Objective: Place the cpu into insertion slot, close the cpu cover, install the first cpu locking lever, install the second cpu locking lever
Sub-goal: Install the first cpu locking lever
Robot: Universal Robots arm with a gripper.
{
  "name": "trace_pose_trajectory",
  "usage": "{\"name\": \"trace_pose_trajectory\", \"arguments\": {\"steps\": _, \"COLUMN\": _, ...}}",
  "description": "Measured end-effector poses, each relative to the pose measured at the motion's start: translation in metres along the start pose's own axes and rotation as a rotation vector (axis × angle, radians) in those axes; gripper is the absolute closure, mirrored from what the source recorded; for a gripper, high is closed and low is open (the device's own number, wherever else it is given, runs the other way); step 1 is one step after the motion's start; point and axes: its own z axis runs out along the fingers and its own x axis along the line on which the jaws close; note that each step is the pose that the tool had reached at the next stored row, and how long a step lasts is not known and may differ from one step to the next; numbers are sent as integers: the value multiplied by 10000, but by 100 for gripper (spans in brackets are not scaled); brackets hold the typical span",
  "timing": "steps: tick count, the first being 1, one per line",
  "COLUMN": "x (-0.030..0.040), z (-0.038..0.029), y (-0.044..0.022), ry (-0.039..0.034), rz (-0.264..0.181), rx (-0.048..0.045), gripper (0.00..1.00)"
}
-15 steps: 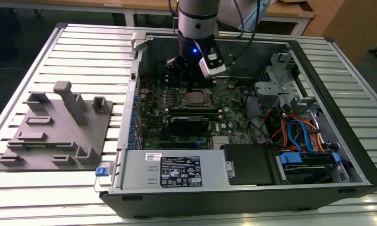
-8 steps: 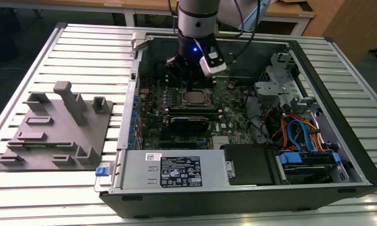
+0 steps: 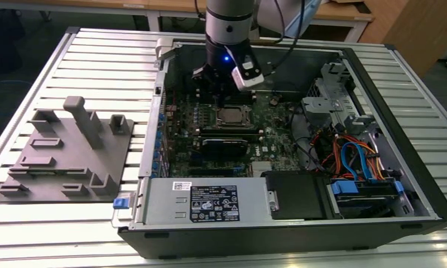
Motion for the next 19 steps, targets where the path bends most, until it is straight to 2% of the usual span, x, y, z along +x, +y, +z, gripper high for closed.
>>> {"name": "trace_pose_trajectory", "arguments": {"steps": 5, "x": 114, "z": -1, "y": -6, "ry": -57, "rz": -6, "rx": -17, "gripper": 90}}
{"name": "trace_pose_trajectory", "arguments": {"steps": 9, "x": 148, "z": -6, "y": -7, "ry": -75, "rz": -29, "rx": -54, "gripper": 90}}
{"name": "trace_pose_trajectory", "arguments": {"steps": 12, "x": 154, "z": -35, "y": 2, "ry": -82, "rz": -31, "rx": -57, "gripper": 90}}
{"name": "trace_pose_trajectory", "arguments": {"steps": 19, "x": 221, "z": -44, "y": 66, "ry": -82, "rz": -31, "rx": -56, "gripper": 90}}
